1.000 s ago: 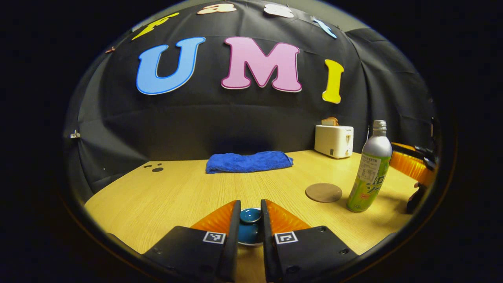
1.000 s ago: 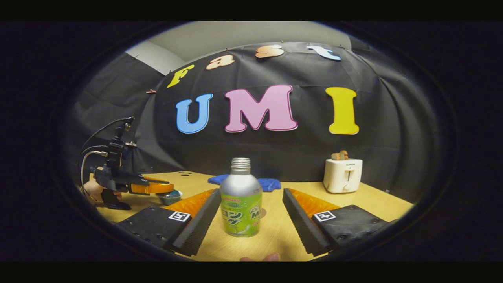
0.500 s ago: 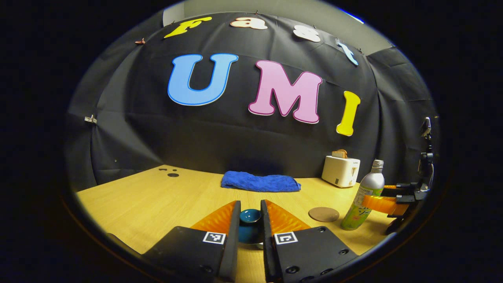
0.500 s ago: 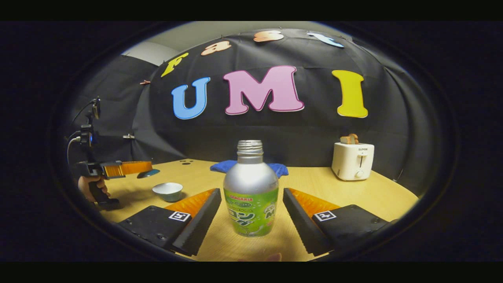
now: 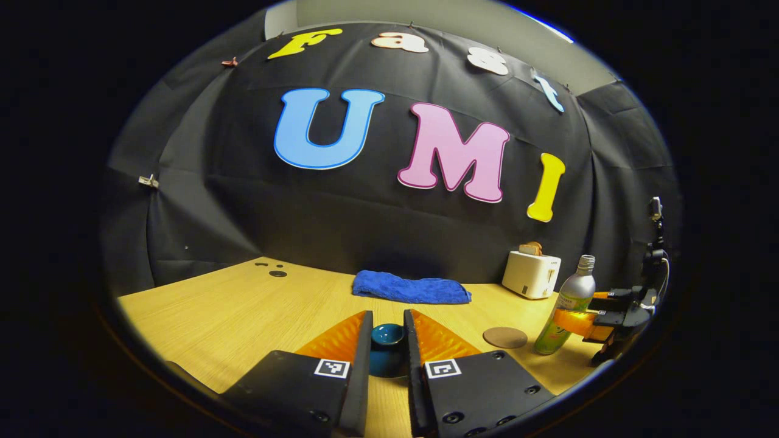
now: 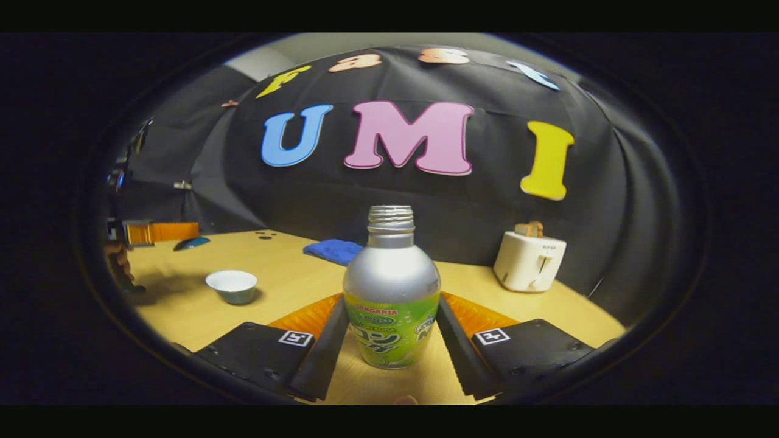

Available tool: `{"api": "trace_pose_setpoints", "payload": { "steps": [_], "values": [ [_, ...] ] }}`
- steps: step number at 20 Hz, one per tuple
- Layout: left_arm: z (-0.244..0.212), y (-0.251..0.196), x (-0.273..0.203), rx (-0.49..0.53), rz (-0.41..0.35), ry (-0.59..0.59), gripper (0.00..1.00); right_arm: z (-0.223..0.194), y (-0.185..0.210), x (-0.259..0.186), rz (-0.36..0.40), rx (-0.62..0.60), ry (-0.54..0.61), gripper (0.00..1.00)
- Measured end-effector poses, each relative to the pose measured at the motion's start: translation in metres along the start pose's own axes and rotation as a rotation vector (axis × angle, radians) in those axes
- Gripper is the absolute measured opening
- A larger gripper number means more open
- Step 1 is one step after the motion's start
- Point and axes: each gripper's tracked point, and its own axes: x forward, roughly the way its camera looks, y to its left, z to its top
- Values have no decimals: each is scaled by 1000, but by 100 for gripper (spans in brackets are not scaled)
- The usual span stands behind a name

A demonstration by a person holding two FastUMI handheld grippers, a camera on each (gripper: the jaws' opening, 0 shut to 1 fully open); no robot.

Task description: Open the teacup lid with one hand, grasp the water bottle and pour water into the teacup with the other hand; after pouring, place the water bottle on the coaster and then close the teacup lid.

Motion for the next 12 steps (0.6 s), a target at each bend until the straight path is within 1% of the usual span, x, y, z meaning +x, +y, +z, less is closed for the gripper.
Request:
{"api": "trace_pose_setpoints", "payload": {
  "steps": [2,4,6,8,9,10,12],
  "values": [
    [-1,6,-2,-20,10,3,31,15,9,6,-32,-192,-15,81],
    [-8,7,-1,-19,3,21,31,22,16,14,-38,-361,-10,81],
    [-7,9,-3,-10,-4,27,31,22,26,18,-12,-486,-1,80],
    [-4,11,-6,-15,-13,24,31,25,46,26,20,-618,3,80],
    [-4,14,-8,-20,-14,25,31,25,55,28,32,-688,2,84],
    [-4,19,-9,-24,-11,24,31,25,64,30,46,-753,-3,80],
    [-1,30,-13,-35,2,23,31,25,76,32,68,-879,-23,80]
  ]
}}
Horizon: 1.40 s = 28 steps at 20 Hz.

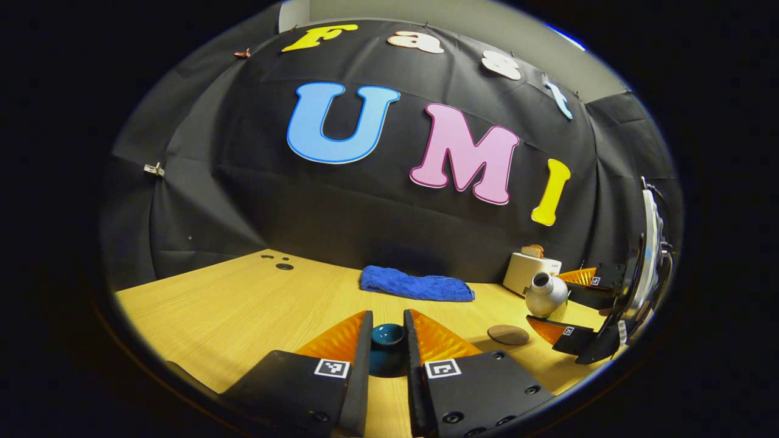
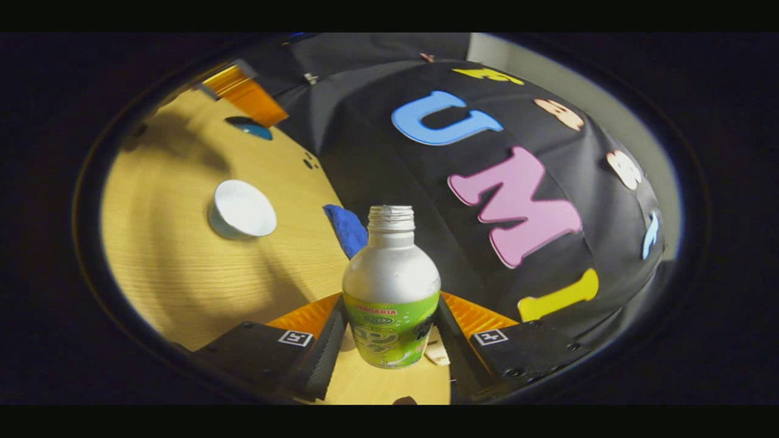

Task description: Open the teacup lid with one hand, grasp the water bottle and pour water into the teacup with the other hand; after pouring, place the water bottle on the coaster and then close the teacup lid.

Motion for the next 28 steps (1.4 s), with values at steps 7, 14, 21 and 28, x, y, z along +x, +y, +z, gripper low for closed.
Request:
{"api": "trace_pose_setpoints", "payload": {
  "steps": [7,14,21,28],
  "values": [
    [5,21,-7,-58,12,-16,31,17,18,6,21,-335,-36,80],
    [0,30,-8,-88,16,-4,31,12,40,9,52,-520,-36,80],
    [0,28,-8,-92,10,1,31,17,37,14,28,-675,-44,80],
    [-1,29,-8,-95,9,7,31,20,33,19,1,-788,-59,80]
  ]
}}
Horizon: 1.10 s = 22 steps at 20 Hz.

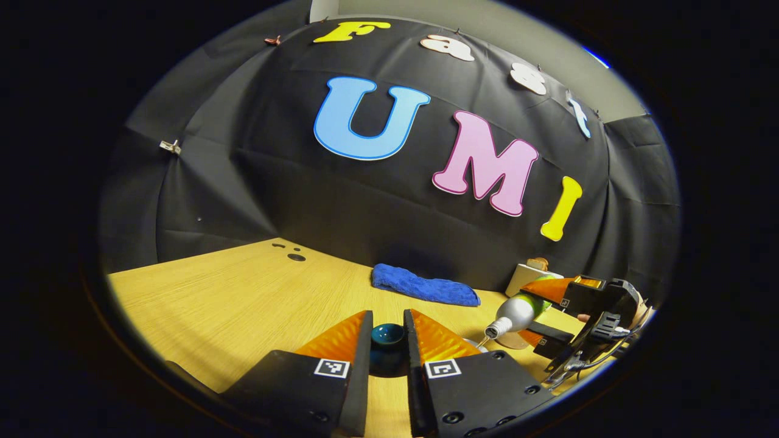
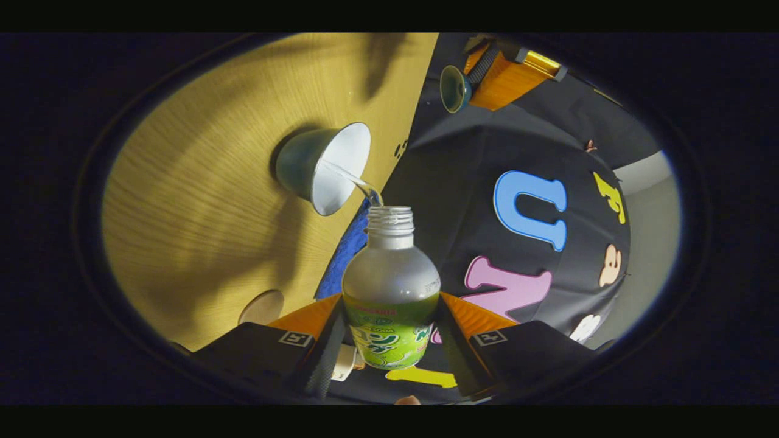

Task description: Open the teacup lid with one hand, grasp the water bottle and pour water into the teacup with the other hand; after pouring, place the water bottle on the coaster and then close the teacup lid.

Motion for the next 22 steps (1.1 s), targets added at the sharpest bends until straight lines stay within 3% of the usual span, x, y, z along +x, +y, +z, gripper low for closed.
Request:
{"api": "trace_pose_setpoints", "payload": {
  "steps": [10,12,13,14,15,22],
  "values": [
    [1,1,-1,-7,3,6,31,-4,-10,2,-30,-158,-8,76],
    [2,2,-2,-9,6,6,31,-2,-17,2,-62,-213,-19,75],
    [1,2,-1,-10,7,6,31,0,-21,2,-81,-255,-29,80],
    [1,2,-2,-12,7,6,31,1,-24,2,-94,-279,-35,75],
    [2,2,-3,-12,8,5,31,1,-24,2,-107,-294,-41,79],
    [1,2,-3,-11,9,10,31,2,-34,-1,-209,-399,-60,80]
  ]
}}
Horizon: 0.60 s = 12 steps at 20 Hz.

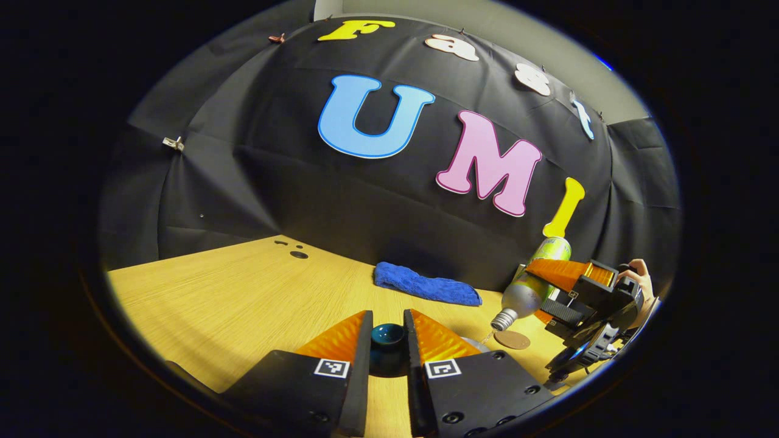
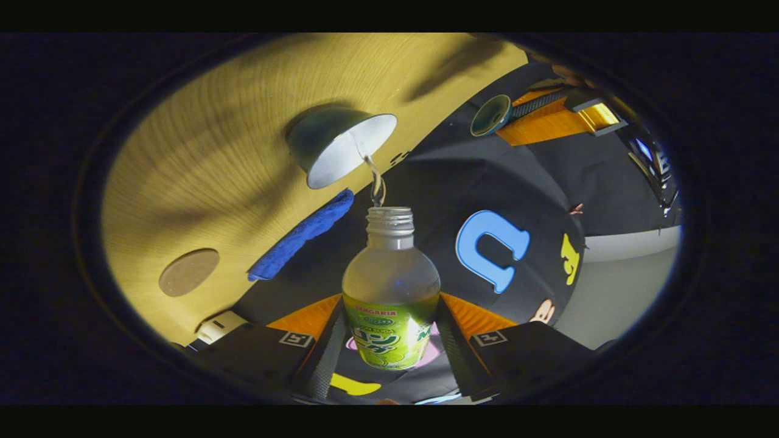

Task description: Open the teacup lid with one hand, grasp the water bottle and pour water into the teacup with the other hand; after pouring, place the water bottle on the coaster and then close the teacup lid.

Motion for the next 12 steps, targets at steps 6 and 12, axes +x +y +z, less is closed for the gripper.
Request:
{"api": "trace_pose_setpoints", "payload": {
  "steps": [6,12],
  "values": [
    [2,0,-1,2,1,-2,31,-1,-19,5,-34,-13,-6,79],
    [1,1,-1,0,3,4,31,1,-23,2,-59,-34,-14,79]
  ]
}}
